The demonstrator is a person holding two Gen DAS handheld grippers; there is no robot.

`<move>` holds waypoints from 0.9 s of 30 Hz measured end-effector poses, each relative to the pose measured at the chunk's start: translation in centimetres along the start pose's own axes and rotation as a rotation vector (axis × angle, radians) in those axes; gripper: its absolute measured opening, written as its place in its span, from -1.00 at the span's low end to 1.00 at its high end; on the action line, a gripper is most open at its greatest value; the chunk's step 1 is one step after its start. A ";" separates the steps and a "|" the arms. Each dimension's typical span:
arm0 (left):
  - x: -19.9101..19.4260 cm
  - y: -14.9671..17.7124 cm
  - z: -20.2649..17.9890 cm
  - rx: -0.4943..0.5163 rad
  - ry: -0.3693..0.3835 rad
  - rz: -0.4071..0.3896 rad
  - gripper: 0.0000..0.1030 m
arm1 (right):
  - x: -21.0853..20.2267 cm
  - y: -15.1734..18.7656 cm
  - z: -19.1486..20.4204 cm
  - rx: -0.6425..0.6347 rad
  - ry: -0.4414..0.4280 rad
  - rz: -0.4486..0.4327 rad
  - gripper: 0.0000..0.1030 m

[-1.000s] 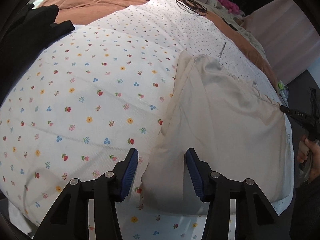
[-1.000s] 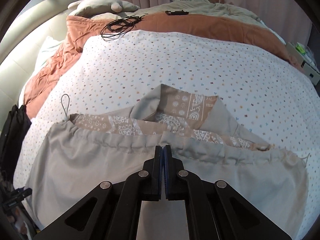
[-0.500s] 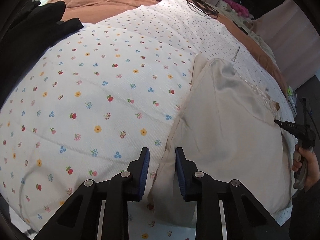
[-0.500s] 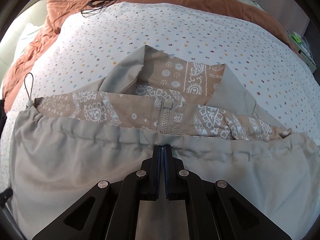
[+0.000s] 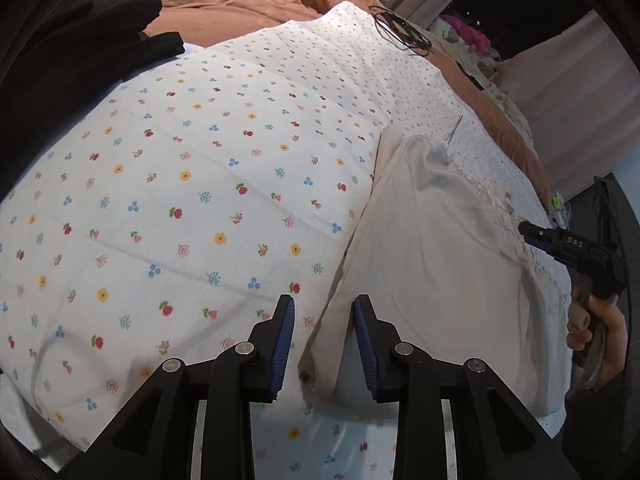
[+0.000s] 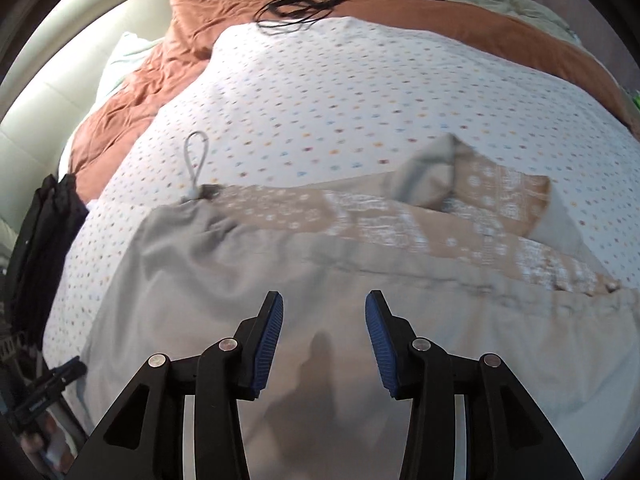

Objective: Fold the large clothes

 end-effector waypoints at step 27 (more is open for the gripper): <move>-1.6 4.5 2.8 -0.185 0.192 0.073 0.02 | 7.7 -2.4 4.5 -0.064 0.101 0.067 -0.99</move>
Point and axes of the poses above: each gripper's, at about its wrist camera, not at the fingertips, and x roughly the way its jaws point, z to its left, y to its underside, the point moved 1 cm from there along x, roughly the way its jaws point
